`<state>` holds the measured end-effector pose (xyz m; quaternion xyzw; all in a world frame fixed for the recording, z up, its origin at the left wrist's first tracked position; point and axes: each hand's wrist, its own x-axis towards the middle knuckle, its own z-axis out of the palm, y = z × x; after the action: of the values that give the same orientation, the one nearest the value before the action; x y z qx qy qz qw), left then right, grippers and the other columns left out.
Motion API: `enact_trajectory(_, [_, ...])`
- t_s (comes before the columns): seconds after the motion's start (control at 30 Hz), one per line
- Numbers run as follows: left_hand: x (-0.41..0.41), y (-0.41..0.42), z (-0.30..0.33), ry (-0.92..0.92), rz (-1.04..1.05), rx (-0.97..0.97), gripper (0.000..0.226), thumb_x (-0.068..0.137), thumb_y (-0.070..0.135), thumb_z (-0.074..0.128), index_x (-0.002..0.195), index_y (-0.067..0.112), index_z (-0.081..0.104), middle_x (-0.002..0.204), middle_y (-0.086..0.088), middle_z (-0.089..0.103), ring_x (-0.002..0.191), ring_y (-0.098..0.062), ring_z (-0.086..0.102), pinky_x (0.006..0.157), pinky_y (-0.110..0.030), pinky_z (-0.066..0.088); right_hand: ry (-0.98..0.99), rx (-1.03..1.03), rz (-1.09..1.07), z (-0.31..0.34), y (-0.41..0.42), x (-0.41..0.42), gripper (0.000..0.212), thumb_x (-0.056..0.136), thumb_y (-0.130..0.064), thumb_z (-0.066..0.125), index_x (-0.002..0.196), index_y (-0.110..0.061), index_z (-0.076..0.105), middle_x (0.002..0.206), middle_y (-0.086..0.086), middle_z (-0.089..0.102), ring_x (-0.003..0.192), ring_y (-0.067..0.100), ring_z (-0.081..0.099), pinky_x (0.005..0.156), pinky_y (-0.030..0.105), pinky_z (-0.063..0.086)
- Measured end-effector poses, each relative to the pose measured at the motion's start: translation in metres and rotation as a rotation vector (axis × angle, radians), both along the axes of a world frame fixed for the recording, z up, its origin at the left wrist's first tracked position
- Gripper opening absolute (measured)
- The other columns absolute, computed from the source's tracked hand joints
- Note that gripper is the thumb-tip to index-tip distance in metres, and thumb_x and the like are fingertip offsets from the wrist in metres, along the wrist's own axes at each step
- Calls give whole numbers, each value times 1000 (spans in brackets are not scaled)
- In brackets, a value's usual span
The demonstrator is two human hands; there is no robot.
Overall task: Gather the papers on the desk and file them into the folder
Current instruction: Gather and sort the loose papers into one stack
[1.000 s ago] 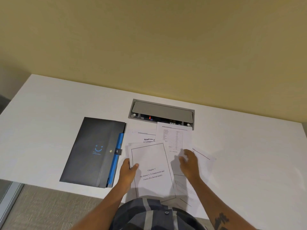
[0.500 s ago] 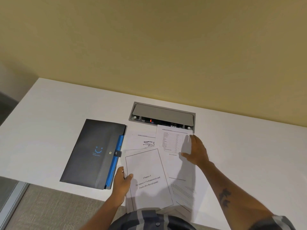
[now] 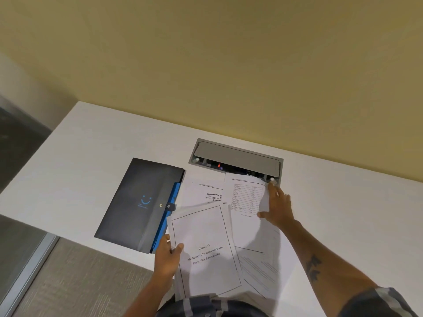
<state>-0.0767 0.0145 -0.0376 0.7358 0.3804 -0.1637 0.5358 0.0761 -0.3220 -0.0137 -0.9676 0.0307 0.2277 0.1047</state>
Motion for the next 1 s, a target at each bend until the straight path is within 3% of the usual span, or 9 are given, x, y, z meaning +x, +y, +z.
enact_trajectory(0.13, [-3, 2, 3, -35, 17, -16, 38, 100, 9, 63, 135, 20, 53, 126, -5, 70, 108, -27, 69, 88, -45, 61, 6, 189, -133, -2, 6, -11, 109, 83, -25, 89, 166, -13, 20, 160, 13, 46, 149, 34, 42, 126, 47, 32])
enact_trajectory(0.27, [-3, 0, 7, -39, 13, -13, 39, 100, 10, 64, 136, 16, 52, 128, -10, 69, 115, -33, 69, 94, -51, 61, -62, 220, -222, -1, 12, -21, 94, 86, -15, 85, 163, -17, 31, 142, 17, 61, 132, 35, 57, 119, 44, 41])
enact_trajectory(0.37, [-2, -3, 14, -55, 11, -3, 40, 100, 11, 63, 138, 15, 51, 128, -10, 69, 112, -32, 69, 90, -46, 60, -97, 318, -403, -1, 13, -27, 84, 84, -12, 86, 155, -11, 41, 132, 18, 65, 122, 40, 63, 109, 49, 51])
enact_trajectory(0.43, [-1, -4, 17, -56, 18, 2, 40, 100, 13, 63, 138, 15, 50, 127, -9, 69, 109, -30, 69, 88, -44, 60, -111, 432, -547, -2, 11, -30, 61, 85, -10, 86, 138, -6, 55, 117, 18, 71, 108, 42, 69, 93, 47, 59])
enact_trajectory(0.5, [1, -5, 19, -48, 21, 15, 40, 101, 15, 63, 139, 15, 50, 126, -8, 68, 109, -30, 68, 92, -48, 59, -166, 477, -598, -5, 7, -35, 23, 90, -10, 81, 103, 0, 66, 95, 18, 71, 90, 38, 69, 79, 40, 55])
enact_trajectory(0.53, [2, -5, 21, -48, 23, 18, 39, 101, 16, 63, 138, 15, 50, 125, -8, 68, 111, -32, 68, 93, -50, 59, -194, 488, -599, -6, 4, -38, 20, 93, -11, 79, 91, 2, 64, 89, 17, 68, 85, 35, 66, 76, 39, 52])
enact_trajectory(0.73, [17, -2, 35, -112, 47, -75, 26, 102, 13, 60, 122, 28, 53, 113, 2, 69, 105, -23, 69, 78, -36, 58, -320, 688, -671, -1, -18, -53, 23, 100, -5, 67, 86, 12, 63, 83, 24, 69, 73, 27, 55, 71, 31, 44])
enact_trajectory(0.9, [34, 2, 43, -150, 59, -175, 29, 102, 11, 61, 127, 26, 59, 116, 3, 73, 104, -21, 72, 73, -32, 60, -253, 804, -671, 13, -28, -58, 15, 104, -16, 64, 91, -19, 70, 89, -10, 74, 74, -5, 68, 69, 7, 50])
enact_trajectory(1.0, [41, 4, 45, -174, 39, -242, 32, 102, 7, 61, 129, 23, 64, 116, 3, 78, 108, -22, 75, 87, -39, 62, -172, 903, -672, 20, -23, -62, 13, 105, -24, 62, 102, -18, 74, 101, -5, 79, 94, 7, 73, 88, 23, 55])
